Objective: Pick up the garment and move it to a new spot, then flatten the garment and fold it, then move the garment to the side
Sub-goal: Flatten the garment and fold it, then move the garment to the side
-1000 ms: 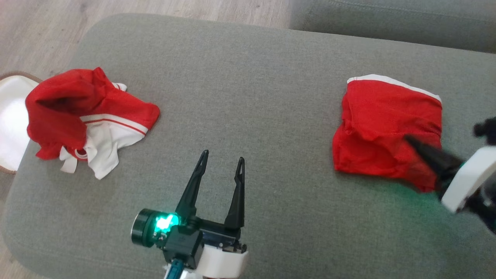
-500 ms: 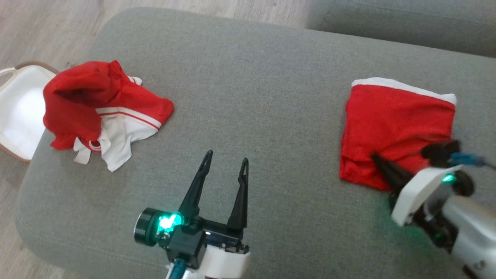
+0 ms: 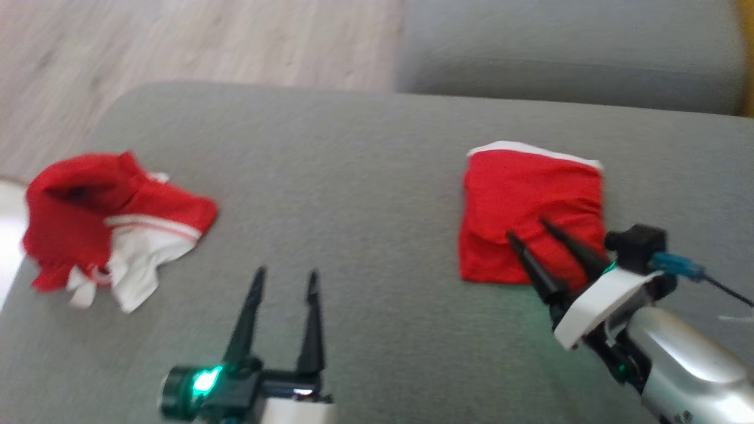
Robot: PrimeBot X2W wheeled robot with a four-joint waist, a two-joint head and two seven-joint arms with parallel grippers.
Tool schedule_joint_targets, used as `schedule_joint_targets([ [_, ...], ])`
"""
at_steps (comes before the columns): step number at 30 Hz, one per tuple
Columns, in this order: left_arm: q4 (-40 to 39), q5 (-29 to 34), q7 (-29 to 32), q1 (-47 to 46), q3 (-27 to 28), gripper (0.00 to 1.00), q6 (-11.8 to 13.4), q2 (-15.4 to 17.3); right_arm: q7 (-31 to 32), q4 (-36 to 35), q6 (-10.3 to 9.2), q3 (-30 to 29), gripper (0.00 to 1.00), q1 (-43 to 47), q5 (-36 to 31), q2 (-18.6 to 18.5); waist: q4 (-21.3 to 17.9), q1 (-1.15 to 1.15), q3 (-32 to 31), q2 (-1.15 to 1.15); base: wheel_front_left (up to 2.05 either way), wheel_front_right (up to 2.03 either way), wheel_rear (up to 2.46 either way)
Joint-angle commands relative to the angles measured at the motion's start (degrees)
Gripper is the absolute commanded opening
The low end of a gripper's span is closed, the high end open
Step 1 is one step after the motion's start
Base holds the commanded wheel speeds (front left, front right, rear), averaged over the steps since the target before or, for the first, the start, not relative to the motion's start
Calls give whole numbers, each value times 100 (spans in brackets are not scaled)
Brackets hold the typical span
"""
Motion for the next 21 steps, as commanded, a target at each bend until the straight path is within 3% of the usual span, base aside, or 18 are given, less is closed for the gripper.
schedule_joint_targets([
  [1, -196, 1, -24, -55, 299, 100, 33, 6, -80, -259, 21, -426, 100, 193, -338, 10, -435, 1, -319, 0, 0, 0, 0],
  [6, -275, 59, -24, 351, 722, 100, 23, 37, -83, -1122, 21, -2293, 100, 1360, -1904, 412, -855, 1, -562, 0, 0, 0, 0],
  [7, -266, 93, -24, 490, 830, 100, -25, 35, -83, -1448, 21, -2927, 100, 1892, -2362, 641, -956, 1, -654, 0, 0, 0, 0],
  [10, -239, 174, -24, 674, 947, 100, -62, 27, -83, -1919, 21, -3654, 100, 2553, -2905, 1016, -1067, 1, -779, 0, 0, 0, 0],
  [15, -149, 185, -24, 925, 1106, 100, -77, -5, -83, -2377, 21, -4185, 100, 3284, -3611, 1454, -1162, 1, -904, 0, 0, 0, 0],
  [21, -145, 227, -24, 1075, 1226, 100, -94, -25, -84, -2441, 21, -4251, 100, 3536, -3721, 1606, -1214, 1, -945, 0, 0, 0, 0],
])
